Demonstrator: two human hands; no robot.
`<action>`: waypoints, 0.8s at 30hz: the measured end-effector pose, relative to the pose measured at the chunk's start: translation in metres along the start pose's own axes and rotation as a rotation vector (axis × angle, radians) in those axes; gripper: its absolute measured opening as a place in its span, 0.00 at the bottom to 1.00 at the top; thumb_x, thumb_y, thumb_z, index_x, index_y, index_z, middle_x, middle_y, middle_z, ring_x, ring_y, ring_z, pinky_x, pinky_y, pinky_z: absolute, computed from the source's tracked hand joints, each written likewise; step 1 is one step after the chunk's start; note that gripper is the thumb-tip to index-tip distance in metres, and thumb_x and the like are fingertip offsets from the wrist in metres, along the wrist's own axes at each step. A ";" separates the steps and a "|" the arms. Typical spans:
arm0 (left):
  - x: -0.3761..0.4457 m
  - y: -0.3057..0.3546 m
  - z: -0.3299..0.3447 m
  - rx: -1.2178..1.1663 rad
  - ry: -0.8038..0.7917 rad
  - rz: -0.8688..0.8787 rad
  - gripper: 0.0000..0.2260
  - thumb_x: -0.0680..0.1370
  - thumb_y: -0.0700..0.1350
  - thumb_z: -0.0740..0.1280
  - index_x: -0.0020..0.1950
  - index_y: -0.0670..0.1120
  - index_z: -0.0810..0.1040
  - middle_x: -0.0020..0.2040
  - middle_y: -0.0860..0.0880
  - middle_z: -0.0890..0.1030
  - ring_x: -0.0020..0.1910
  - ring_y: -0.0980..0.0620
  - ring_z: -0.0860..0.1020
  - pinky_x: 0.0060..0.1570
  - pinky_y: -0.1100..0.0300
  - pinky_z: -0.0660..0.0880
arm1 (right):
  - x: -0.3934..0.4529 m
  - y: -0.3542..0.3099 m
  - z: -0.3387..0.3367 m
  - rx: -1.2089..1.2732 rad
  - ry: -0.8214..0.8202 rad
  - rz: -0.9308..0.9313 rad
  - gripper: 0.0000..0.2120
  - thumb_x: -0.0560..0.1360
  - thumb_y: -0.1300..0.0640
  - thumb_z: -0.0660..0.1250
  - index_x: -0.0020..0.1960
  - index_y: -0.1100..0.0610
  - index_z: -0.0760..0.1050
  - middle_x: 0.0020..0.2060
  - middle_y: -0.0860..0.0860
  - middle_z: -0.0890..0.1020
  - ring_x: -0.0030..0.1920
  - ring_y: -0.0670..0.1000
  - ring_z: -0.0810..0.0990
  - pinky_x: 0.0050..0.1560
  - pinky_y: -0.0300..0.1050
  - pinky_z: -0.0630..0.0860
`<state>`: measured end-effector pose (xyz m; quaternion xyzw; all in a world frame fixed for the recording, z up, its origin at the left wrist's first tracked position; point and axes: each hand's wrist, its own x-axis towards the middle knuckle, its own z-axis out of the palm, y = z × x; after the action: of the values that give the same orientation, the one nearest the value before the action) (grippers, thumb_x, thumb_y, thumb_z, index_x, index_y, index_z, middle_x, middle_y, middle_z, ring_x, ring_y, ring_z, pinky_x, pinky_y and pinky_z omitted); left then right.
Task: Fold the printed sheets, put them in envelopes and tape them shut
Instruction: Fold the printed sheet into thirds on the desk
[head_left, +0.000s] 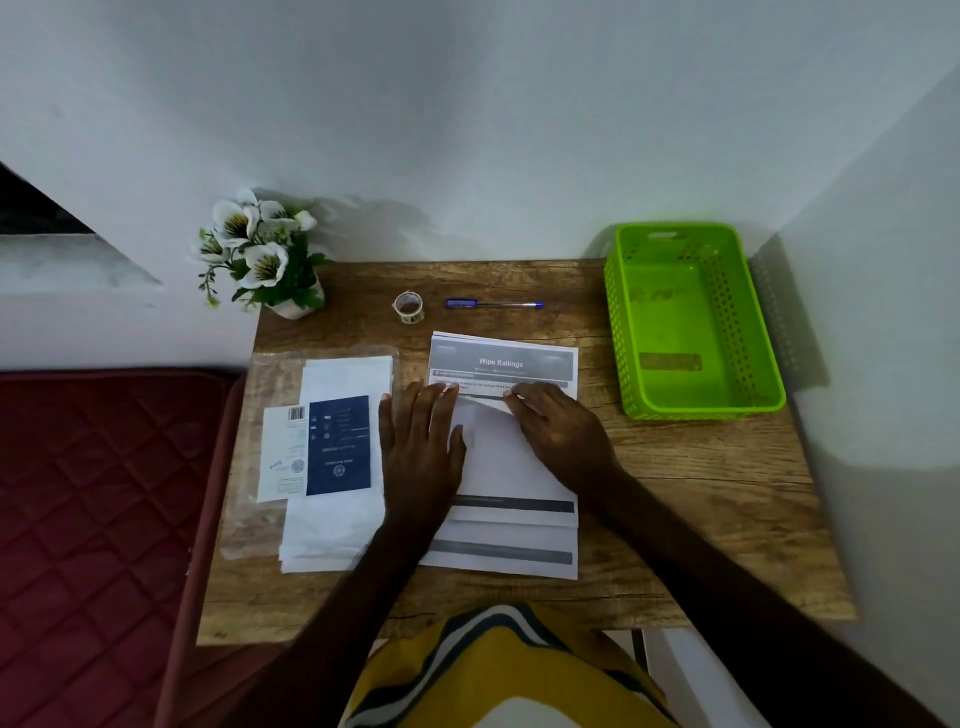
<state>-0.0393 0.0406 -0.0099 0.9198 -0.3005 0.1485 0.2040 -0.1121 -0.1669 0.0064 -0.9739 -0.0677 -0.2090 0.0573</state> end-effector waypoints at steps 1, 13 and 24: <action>-0.002 -0.001 -0.001 0.009 0.025 0.020 0.19 0.81 0.45 0.68 0.71 0.42 0.75 0.70 0.40 0.77 0.74 0.38 0.72 0.78 0.37 0.57 | -0.004 -0.001 0.000 0.002 0.010 -0.017 0.14 0.79 0.64 0.72 0.64 0.64 0.81 0.59 0.61 0.84 0.58 0.60 0.84 0.58 0.53 0.82; -0.003 -0.010 0.005 -0.068 -0.207 0.162 0.21 0.82 0.41 0.61 0.76 0.44 0.72 0.79 0.41 0.66 0.81 0.38 0.59 0.76 0.35 0.59 | -0.026 0.006 0.021 0.039 -0.138 -0.019 0.20 0.81 0.62 0.64 0.73 0.60 0.75 0.73 0.57 0.75 0.74 0.58 0.73 0.72 0.63 0.69; -0.012 0.000 0.014 -0.052 -0.362 0.077 0.23 0.86 0.51 0.54 0.80 0.47 0.65 0.82 0.45 0.61 0.82 0.45 0.57 0.79 0.41 0.58 | -0.019 0.036 0.012 0.166 -0.298 -0.093 0.25 0.78 0.61 0.63 0.75 0.60 0.71 0.77 0.56 0.69 0.78 0.57 0.66 0.75 0.65 0.64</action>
<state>-0.0463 0.0399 -0.0270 0.9137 -0.3712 -0.0196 0.1641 -0.1189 -0.2028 -0.0153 -0.9818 -0.1376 -0.0586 0.1173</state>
